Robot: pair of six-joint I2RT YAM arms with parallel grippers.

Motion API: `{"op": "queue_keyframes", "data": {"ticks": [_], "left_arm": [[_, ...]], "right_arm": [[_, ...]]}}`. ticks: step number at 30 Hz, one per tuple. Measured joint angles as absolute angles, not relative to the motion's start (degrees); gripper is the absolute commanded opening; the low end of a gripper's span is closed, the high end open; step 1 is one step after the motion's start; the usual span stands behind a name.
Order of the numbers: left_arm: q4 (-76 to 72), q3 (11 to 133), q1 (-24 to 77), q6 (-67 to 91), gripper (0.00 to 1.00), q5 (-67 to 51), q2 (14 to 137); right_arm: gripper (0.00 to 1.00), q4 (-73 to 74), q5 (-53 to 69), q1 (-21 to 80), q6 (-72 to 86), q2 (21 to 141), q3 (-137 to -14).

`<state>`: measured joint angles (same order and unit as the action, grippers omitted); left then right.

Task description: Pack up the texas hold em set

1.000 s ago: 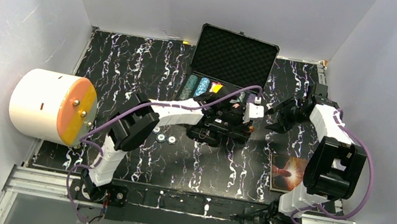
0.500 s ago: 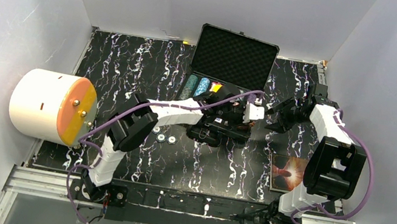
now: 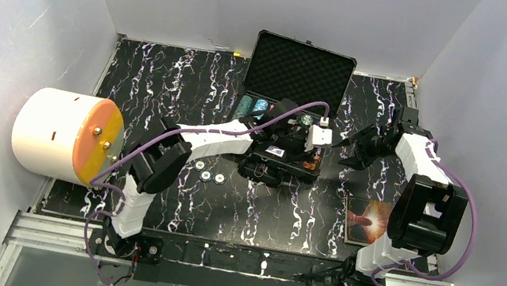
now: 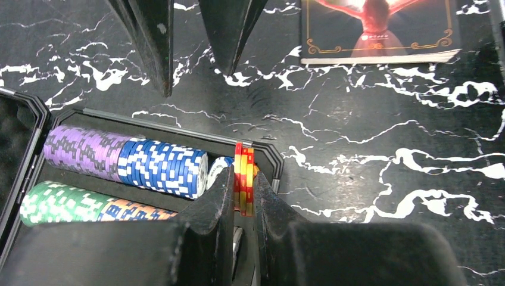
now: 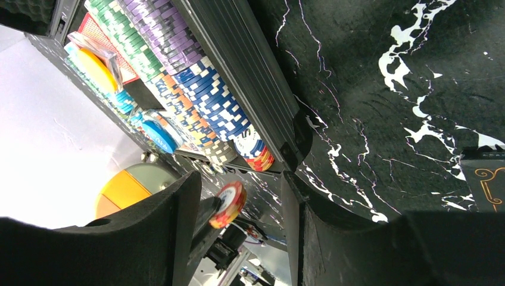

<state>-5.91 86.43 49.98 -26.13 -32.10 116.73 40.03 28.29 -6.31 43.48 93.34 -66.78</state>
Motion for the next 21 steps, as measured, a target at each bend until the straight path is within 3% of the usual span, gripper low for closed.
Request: {"op": "queue_keyframes", "data": {"ticks": [21], "left_arm": [[-1.4, 86.3, 50.0, -26.2, 0.00, -36.0, 116.1]], "right_arm": [[0.60, 39.2, 28.5, -6.3, 43.5, 93.3, -65.8]]}}
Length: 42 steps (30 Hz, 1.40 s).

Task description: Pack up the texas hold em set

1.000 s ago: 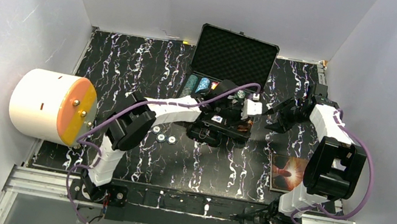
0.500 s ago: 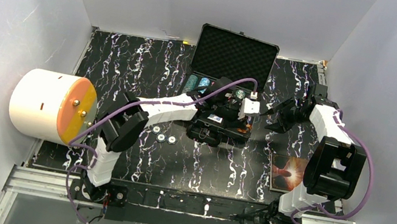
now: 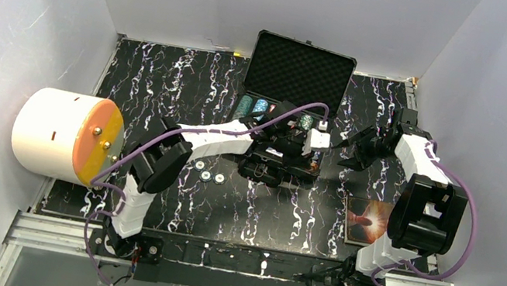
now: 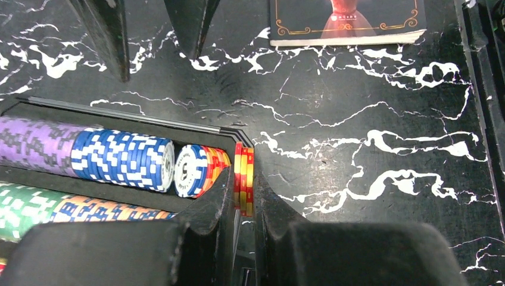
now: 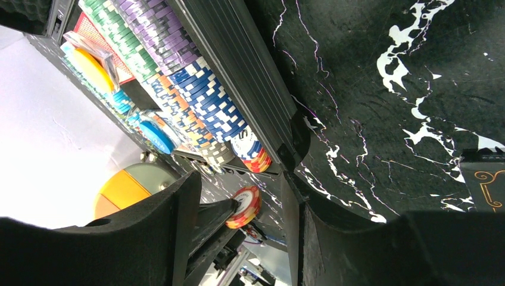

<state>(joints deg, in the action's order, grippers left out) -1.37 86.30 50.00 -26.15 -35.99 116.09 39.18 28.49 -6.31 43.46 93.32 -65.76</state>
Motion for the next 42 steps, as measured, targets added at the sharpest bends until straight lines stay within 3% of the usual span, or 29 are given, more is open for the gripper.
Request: {"op": "queue_keyframes", "data": {"ticks": [20, 22, 28, 32, 42], "left_arm": [[-0.4, 89.4, 50.0, -28.6, 0.00, -27.4, 119.8], [-0.5, 89.4, 50.0, -29.1, 0.05, -26.8, 119.8], [-1.0, 89.4, 50.4, -31.5, 0.33, -25.3, 119.8], [-1.7, 89.4, 50.3, -31.9, 0.45, -24.4, 119.8], [-6.3, 87.0, 50.2, -26.3, 0.54, -23.0, 118.4]], "right_arm": [[0.60, 39.2, 28.7, -6.3, 43.4, 93.3, -65.8], [0.60, 39.2, 28.7, -6.3, 43.3, 93.3, -65.8], [0.60, 39.2, 28.7, -6.3, 43.3, 93.3, -65.8], [0.60, 39.2, 28.7, -6.3, 43.3, 93.3, -65.8], [0.63, 39.7, 28.0, -6.2, 42.1, 93.3, -65.9]]}}
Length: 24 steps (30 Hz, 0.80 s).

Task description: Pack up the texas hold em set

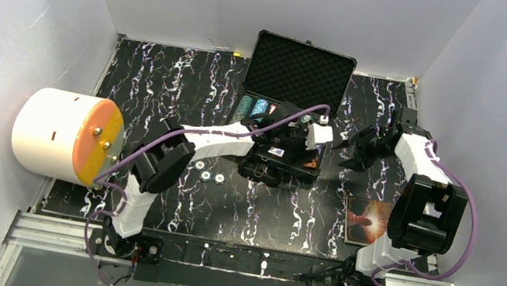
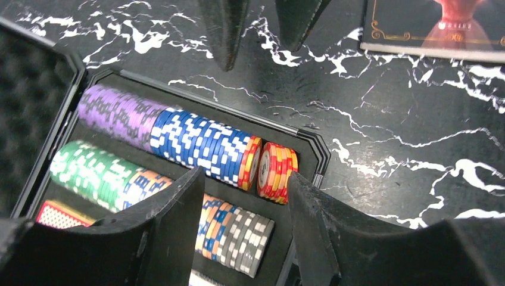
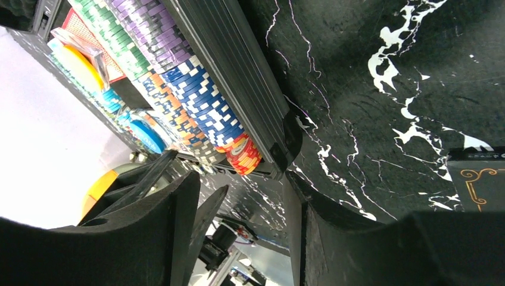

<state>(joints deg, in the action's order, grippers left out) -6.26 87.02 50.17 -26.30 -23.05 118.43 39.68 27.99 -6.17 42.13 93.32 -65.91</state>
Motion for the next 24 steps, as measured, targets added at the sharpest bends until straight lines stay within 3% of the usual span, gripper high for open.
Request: {"op": "queue_keyframes", "data": {"ticks": [6, 12, 19, 24], "left_arm": [[-10.3, 80.8, 48.3, -16.2, 0.62, -16.7, 110.5], [-11.1, 75.7, 40.0, -5.4, 0.68, -6.5, 97.7], [-0.6, 77.8, 30.4, 2.4, 0.78, 8.9, 89.1], [10.8, 83.1, 22.1, 9.2, 0.87, 10.8, 89.0]], "right_arm": [[0.68, 42.5, 23.1, -2.5, 38.8, 93.3, -70.9], [0.77, 43.0, 12.6, 11.4, 34.8, 93.3, -80.1], [0.78, 42.6, 3.0, 30.0, 30.4, 95.2, -86.2], [0.79, 40.9, -2.8, 40.6, 25.7, 99.5, -87.4]]}}
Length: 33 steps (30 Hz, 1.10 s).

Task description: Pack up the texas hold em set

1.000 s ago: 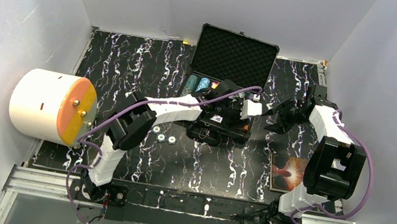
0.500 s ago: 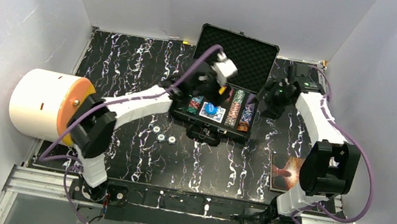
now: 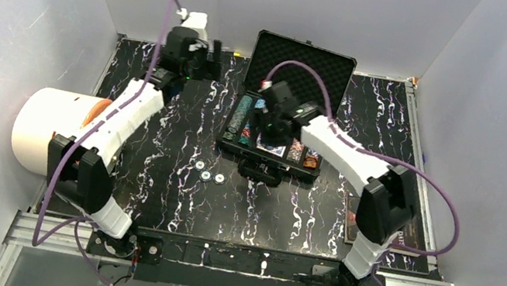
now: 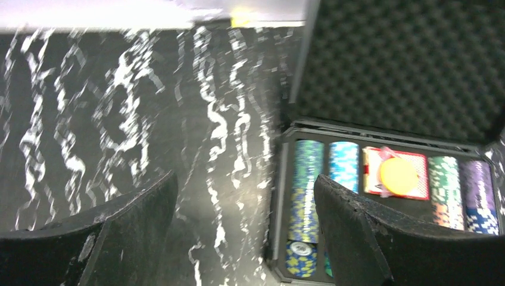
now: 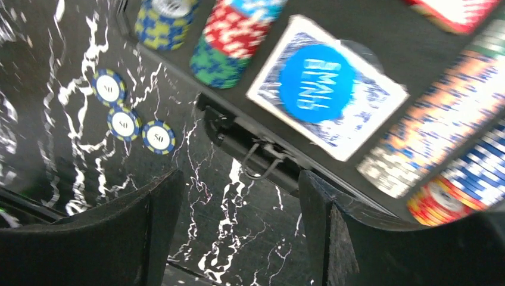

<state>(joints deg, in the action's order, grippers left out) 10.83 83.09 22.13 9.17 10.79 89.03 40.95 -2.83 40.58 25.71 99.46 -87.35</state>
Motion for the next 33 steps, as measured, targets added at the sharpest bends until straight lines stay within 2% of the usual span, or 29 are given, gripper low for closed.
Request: {"op": "queue_keyframes", "data": {"ticks": [2, 3, 11, 19, 33], "left_arm": [[13.2, 83.2, 18.8, 11.8, 0.98, 9.8, 88.6], [14.3, 83.0, 17.1, 13.0, 0.98, 9.5, 88.4], [21.8, 80.1, 11.0, 19.3, 0.98, 7.3, 85.8], [26.3, 76.1, 8.7, 21.1, 0.98, 6.2, 84.6], [27.1, 75.5, 8.7, 21.8, 0.98, 6.0, 84.3]], "right_arm": [[0.79, 40.4, -4.9, 45.0, 23.5, 102.0, -87.8], [0.79, 40.0, -5.7, 47.0, 22.3, 103.4, -88.1], [0.76, 39.9, -9.1, 57.5, 16.2, 114.5, -94.5], [0.72, 40.6, -5.8, 58.3, 13.0, 122.4, -101.8], [0.72, 45.9, -3.7, 61.8, 8.4, 127.9, -104.0]]}}
